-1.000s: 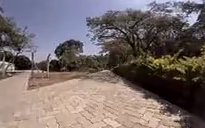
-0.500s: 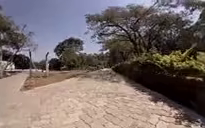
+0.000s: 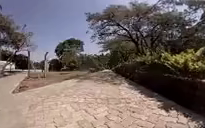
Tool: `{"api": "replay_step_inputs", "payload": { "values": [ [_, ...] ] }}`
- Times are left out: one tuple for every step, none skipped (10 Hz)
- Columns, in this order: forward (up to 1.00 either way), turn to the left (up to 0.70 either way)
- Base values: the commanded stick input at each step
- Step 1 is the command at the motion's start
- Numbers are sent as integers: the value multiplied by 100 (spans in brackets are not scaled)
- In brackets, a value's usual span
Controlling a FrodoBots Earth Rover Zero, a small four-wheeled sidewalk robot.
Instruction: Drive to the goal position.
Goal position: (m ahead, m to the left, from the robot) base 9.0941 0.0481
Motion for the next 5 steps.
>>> {"api": "replay_step_inputs", "payload": {
  "values": [
    [70,0],
    [70,0],
    [70,0],
    [70,0],
    [70,0]
  ]
}}
